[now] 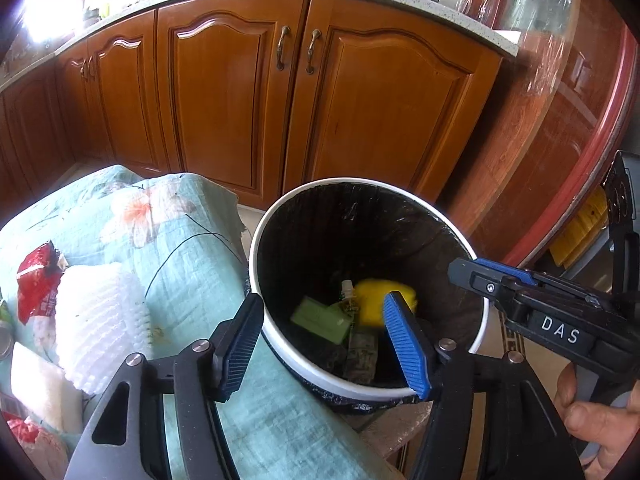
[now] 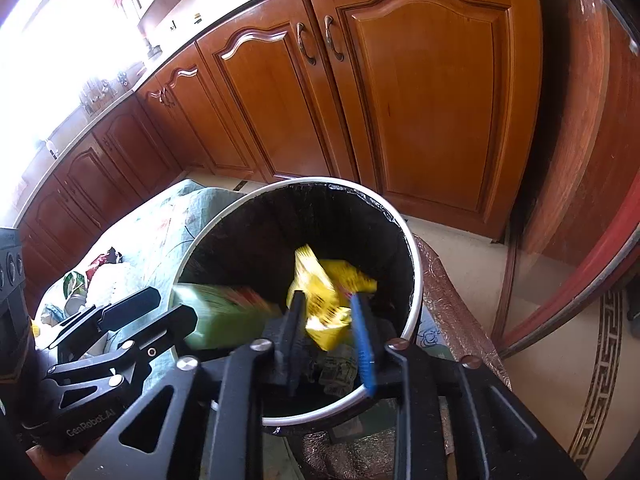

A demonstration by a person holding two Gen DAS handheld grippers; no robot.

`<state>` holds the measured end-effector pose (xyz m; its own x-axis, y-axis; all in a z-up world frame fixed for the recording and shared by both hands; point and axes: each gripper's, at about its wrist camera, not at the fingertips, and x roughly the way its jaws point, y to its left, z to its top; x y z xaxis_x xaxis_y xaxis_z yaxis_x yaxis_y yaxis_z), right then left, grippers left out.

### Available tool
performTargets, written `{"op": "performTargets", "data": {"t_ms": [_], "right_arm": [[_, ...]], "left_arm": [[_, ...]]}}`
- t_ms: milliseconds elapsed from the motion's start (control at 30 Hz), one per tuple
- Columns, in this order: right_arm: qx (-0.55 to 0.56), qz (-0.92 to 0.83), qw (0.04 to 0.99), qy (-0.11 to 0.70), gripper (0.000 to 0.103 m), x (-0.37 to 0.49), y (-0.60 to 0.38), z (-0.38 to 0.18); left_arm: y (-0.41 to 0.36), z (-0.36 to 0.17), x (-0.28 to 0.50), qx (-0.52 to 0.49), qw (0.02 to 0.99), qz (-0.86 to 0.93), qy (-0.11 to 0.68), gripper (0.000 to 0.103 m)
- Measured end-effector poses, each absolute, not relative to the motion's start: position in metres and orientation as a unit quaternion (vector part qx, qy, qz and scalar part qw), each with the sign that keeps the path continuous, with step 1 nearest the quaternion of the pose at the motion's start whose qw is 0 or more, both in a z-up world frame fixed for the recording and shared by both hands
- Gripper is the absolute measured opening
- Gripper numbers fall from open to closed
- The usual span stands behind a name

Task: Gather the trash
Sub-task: 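Move both open tools back toward the remaining trash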

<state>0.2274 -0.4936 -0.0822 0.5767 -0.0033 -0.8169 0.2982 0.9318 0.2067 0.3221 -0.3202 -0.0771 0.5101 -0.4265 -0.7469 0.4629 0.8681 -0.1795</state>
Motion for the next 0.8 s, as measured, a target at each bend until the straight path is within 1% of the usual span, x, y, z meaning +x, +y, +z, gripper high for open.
{"op": "performTargets", "data": {"t_ms": [33, 67, 133, 167, 200, 233, 267, 300, 333, 467, 600, 767, 800], "right_arm": [[0.164, -0.087, 0.874, 0.449, 0.038, 0.225, -0.493, -0.08], [0.166, -0.087, 0.876, 0.445, 0.038, 0.223, -0.493, -0.079], [0.174, -0.082, 0.879, 0.436, 0.047, 0.218, -0.49, -0.074], [0.177, -0.08, 0.881, 0.43, 0.049, 0.215, -0.487, -0.071], [0.18, -0.078, 0.884, 0.425, 0.054, 0.211, -0.484, -0.07], [0.183, -0.074, 0.886, 0.42, 0.063, 0.207, -0.48, -0.069], [0.187, -0.071, 0.887, 0.417, 0.068, 0.204, -0.477, -0.068], [0.192, -0.066, 0.888, 0.412, 0.079, 0.2, -0.471, -0.068], [0.197, -0.06, 0.89, 0.407, 0.084, 0.195, -0.464, -0.068], [0.202, -0.043, 0.891, 0.404, 0.085, 0.182, -0.438, -0.072], [0.213, -0.021, 0.888, 0.407, 0.09, 0.172, -0.411, -0.077], [0.221, 0.005, 0.88, 0.421, 0.094, 0.162, -0.379, -0.083], [0.223, 0.008, 0.878, 0.424, 0.097, 0.162, -0.374, -0.084]], "left_arm": [[-0.317, -0.074, 0.318, 0.017, 0.87, -0.257, 0.42, 0.064], [-0.312, -0.072, 0.314, 0.012, 0.871, -0.257, 0.418, 0.068], [-0.298, -0.069, 0.303, 0.002, 0.874, -0.257, 0.411, 0.071], [-0.29, -0.068, 0.296, -0.002, 0.876, -0.257, 0.408, 0.073], [-0.283, -0.067, 0.289, -0.005, 0.878, -0.256, 0.404, 0.074], [-0.274, -0.066, 0.281, -0.009, 0.88, -0.254, 0.4, 0.075], [-0.266, -0.066, 0.274, -0.014, 0.883, -0.25, 0.398, 0.076], [-0.26, -0.065, 0.266, -0.017, 0.884, -0.248, 0.397, 0.077], [-0.253, -0.065, 0.258, -0.021, 0.884, -0.246, 0.397, 0.077], [-0.225, -0.06, 0.229, -0.036, 0.887, -0.237, 0.395, 0.078], [-0.195, -0.054, 0.205, -0.037, 0.896, -0.217, 0.386, 0.078], [-0.15, -0.051, 0.178, -0.046, 0.907, -0.172, 0.381, 0.078], [-0.144, -0.05, 0.176, -0.052, 0.907, -0.167, 0.382, 0.078]]}}
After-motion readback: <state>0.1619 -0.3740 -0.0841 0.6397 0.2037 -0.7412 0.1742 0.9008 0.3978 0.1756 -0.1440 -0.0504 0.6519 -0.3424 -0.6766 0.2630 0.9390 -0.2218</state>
